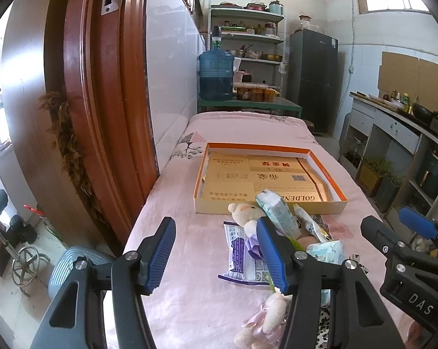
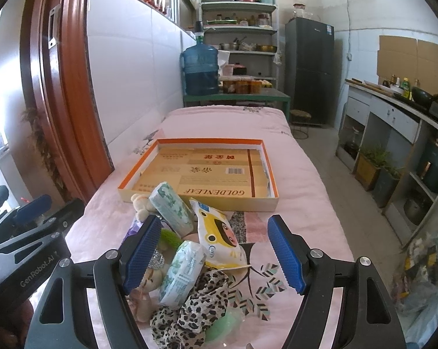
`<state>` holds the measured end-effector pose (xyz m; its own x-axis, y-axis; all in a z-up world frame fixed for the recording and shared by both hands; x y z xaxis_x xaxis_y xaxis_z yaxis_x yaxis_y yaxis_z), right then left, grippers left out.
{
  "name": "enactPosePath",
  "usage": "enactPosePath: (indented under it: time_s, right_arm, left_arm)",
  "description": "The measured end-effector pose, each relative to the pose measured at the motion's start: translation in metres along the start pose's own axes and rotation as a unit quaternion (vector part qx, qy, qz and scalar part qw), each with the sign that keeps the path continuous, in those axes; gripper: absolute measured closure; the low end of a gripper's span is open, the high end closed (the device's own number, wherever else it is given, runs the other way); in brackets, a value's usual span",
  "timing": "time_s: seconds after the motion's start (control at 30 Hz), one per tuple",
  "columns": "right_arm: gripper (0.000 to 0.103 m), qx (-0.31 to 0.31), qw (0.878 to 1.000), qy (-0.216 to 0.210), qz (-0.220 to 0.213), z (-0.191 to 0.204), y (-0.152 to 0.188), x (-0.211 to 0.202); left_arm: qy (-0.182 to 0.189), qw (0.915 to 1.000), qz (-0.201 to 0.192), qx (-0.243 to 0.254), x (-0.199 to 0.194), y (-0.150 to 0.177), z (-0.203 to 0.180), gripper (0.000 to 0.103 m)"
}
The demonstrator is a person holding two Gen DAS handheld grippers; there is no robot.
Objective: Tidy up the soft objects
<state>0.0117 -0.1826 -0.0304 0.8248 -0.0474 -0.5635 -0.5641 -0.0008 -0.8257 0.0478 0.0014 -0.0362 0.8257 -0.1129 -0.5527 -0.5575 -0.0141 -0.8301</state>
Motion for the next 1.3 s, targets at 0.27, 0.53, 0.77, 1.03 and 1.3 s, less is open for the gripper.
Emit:
enactPosePath:
  time_s: [0.27,0.53,0.77,1.03,1.3]
  right_arm:
    - [0.026,0.002,1.000,-0.004,0.001,-0.0015,-0.0002,-0.0005]
    - [0.026,0.000,1.000,-0.004,-0.001,-0.0009,-0.0004,-0.0013]
    - [0.026,-0.001,1.000,-0.003,0.000,-0.0011,0.0001,-0.0010]
    - [0.026,-0.001,1.000,-0.004,0.000,-0.0011,0.0005,-0.0008]
    - [0.026,0.000,1.000,-0.004,0.001,-0.0008,0.0005,-0.0008]
  left_arm:
    - [0.001,1.0000,0.000,0.000,0.0006,0.0000,-0.0008,0.045]
    - [0.002,1.0000,0.000,0.000,0.0011,0.0000,-0.0012,0.045]
    - [0.003,1.0000,0.000,0.001,0.0009,0.0005,-0.0023,0.045]
    - [0.005,1.0000,0.002,0.001,0.0016,0.0009,-0.0023,0.045]
    - [0.005,1.0000,0.002,0.001,0.0020,0.0015,-0.0027,0.045]
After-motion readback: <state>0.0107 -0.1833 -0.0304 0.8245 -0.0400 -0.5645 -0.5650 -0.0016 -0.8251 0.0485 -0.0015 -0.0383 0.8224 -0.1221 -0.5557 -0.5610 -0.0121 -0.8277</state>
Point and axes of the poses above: each gripper's, at about its wrist camera, not at the fingertips, and x roughly the way its jaws point, z to its left, y to its underside, the point moved 6 cm from there along x, roughly the way its jaws point, and after that the axes turned 6 degrees about y, right-handed, at the moved point
